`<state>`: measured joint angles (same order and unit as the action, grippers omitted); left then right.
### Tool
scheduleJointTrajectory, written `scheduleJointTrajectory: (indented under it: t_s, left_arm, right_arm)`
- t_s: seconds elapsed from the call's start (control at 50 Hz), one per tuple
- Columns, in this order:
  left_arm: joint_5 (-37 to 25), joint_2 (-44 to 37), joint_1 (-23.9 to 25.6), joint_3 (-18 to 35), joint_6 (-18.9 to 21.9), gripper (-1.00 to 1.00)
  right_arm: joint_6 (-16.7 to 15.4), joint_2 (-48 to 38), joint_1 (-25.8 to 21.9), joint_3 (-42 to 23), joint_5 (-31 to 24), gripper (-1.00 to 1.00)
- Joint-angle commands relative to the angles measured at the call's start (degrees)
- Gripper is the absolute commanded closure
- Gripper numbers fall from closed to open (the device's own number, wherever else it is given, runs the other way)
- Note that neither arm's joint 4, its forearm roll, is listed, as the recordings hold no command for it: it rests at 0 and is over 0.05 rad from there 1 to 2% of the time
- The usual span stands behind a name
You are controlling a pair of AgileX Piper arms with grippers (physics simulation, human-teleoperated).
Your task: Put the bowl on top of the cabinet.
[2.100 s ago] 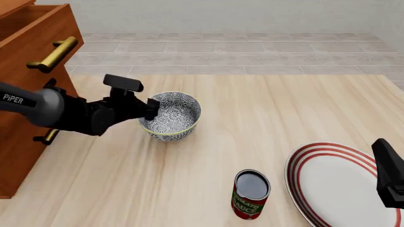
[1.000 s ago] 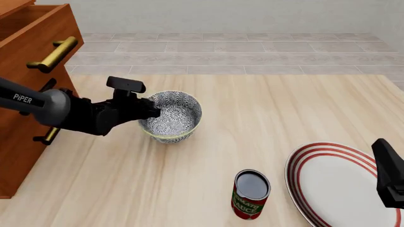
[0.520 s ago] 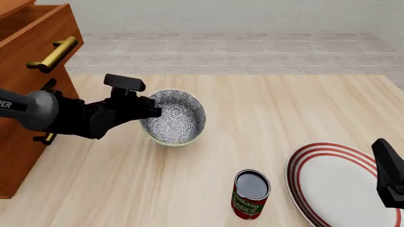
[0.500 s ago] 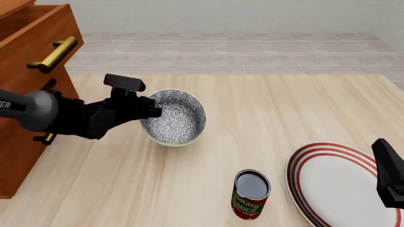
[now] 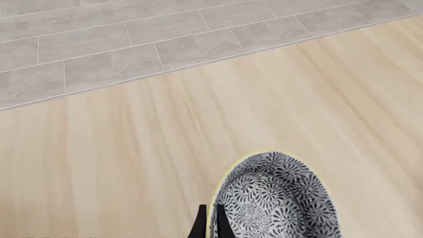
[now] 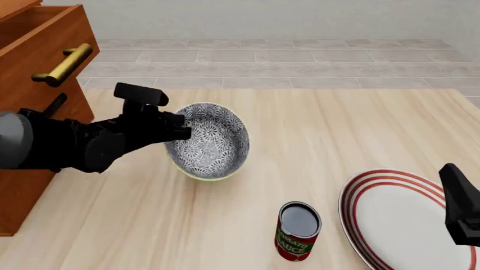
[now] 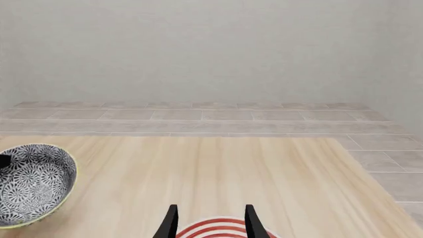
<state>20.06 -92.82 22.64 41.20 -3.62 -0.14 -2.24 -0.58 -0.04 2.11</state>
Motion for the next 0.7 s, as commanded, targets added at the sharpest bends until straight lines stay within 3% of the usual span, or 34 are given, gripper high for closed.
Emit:
scheduleJointTrajectory:
  t_s: [0.02, 0.2, 0.7]
  left_arm:
    - [-2.03, 7.75, 1.36, -2.06, -0.93, 1.00]
    - [-4.81, 14.74, 1.55, -2.90, -1.31, 1.00]
    - [-19.66, 40.97, 8.47, -6.12, -2.10, 1.00]
  right_arm:
    - [-0.03, -0.99, -0.09, 0.03, 1.01, -1.00]
    - [-0.06, -0.16, -0.11, 0.03, 0.21, -1.00]
    - [-0.06, -0.31, -0.12, 0.04, 0.35, -1.00]
